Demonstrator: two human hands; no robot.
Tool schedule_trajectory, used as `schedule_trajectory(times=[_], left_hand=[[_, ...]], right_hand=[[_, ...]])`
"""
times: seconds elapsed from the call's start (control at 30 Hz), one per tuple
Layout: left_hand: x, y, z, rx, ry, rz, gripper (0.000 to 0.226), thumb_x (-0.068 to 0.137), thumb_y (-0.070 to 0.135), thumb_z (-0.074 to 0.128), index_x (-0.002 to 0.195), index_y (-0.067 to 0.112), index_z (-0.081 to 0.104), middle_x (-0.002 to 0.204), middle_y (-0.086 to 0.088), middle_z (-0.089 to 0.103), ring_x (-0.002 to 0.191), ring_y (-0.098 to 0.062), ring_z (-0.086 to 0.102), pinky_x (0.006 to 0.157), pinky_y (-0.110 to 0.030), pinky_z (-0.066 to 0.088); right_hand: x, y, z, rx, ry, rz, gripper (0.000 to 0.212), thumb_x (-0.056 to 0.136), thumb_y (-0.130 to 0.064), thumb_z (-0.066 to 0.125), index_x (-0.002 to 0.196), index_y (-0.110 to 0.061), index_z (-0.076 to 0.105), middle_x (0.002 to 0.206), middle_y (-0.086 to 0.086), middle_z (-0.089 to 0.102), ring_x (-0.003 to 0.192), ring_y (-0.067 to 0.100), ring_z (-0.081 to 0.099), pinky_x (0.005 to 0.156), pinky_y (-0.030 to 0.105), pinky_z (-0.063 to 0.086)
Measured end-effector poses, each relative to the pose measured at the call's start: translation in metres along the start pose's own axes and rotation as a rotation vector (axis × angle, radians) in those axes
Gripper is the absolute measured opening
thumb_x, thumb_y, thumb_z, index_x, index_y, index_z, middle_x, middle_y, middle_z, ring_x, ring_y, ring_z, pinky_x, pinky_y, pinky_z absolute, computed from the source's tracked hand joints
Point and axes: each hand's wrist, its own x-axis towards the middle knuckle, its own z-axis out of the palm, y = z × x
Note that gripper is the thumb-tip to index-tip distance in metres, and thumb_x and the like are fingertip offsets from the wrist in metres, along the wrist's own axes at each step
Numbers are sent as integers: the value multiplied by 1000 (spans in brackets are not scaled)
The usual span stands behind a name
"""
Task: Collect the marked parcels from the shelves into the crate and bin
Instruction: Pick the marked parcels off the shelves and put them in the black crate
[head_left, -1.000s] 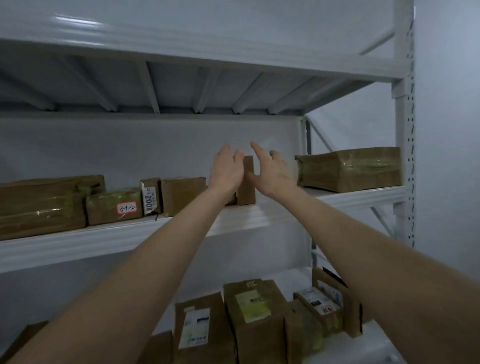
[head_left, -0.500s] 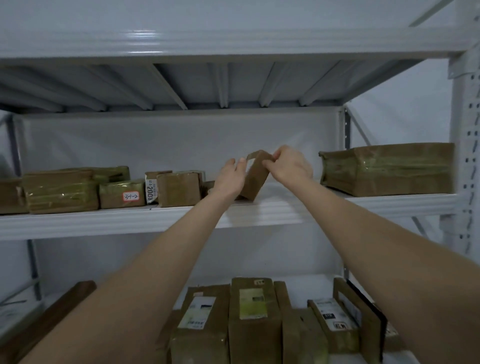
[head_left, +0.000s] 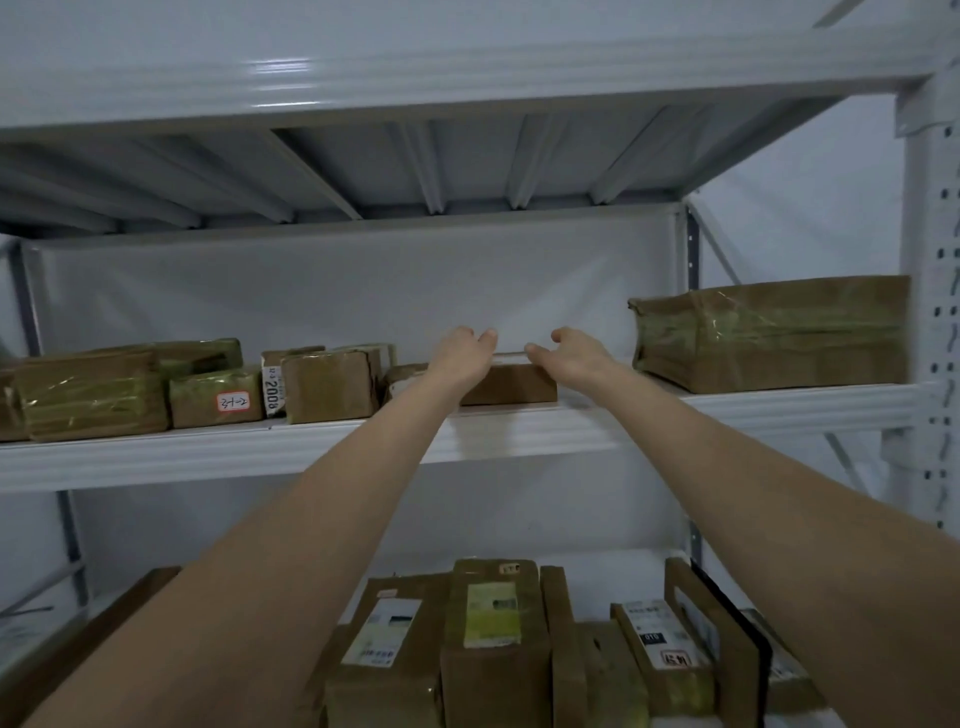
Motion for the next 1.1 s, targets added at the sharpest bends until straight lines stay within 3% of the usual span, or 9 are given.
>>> schedule_trajectory(times=[0.1,0.17,0.27,0.4,0.5,0.7,0.83,1.0,1.1], left_hand=[[4,1,5,-13,-36,-39,57,103,38,32,145,1,32,150,-16,36,136,-32,37,109,-37,32],[5,-2,5,-65,-17,-64,58,102,41,34,144,2,34,147,-16,40,133,-33,41,109,-40,36],[4,-4,2,-207,17,-119,58,98,43,44,139,2,41,136,-16,51,121,-32,52,101,-44,47],[-9,-5,5,-334,-10,-170,19,92,23,59,94,5,53,96,-11,56,80,-21,57,82,-42,57],[-23,-8,6,-334,-53,-148,17,90,20,62,96,4,59,91,-11,61,79,-21,59,82,-40,55],[-53,-9,11,-383,-8,-67,8,86,8,66,93,11,64,102,-10,70,88,-22,66,83,-35,57],[-70,-13,19,-431,75,-65,45,78,-2,68,119,7,53,113,-14,67,97,-27,67,83,-40,57],[-96,-17,29,-433,87,-29,71,84,6,68,146,16,34,121,-9,63,103,-25,65,86,-43,56],[-109,-26,39,-423,125,-30,68,85,9,67,146,20,37,133,-3,57,114,-23,60,91,-45,54]], right_hand=[[1,5,8,53,-23,25,44,98,-46,42,111,-6,56,110,19,60,89,31,59,73,28,40],[0,12,6,44,51,50,47,97,-48,41,97,-6,60,104,19,64,93,33,61,74,30,41],[-8,22,-4,58,131,100,53,97,-47,40,105,0,64,108,20,65,103,36,59,80,33,43],[-23,29,-19,161,130,139,37,90,-41,56,95,-4,60,93,11,59,90,29,57,73,31,42],[-35,33,-27,265,124,156,34,80,-37,69,89,-5,60,89,9,61,81,24,59,66,30,43],[-62,37,-23,490,101,166,23,74,-21,76,90,-14,61,98,9,69,86,22,63,80,37,54],[-82,45,-10,556,148,139,58,68,-9,74,118,-18,46,108,7,66,95,23,64,85,44,55],[-104,56,-2,600,137,89,86,73,-4,73,145,-22,29,117,6,63,101,23,63,89,43,53],[-118,63,4,610,112,72,77,76,-4,72,143,-21,37,122,3,62,107,23,61,92,42,52]])
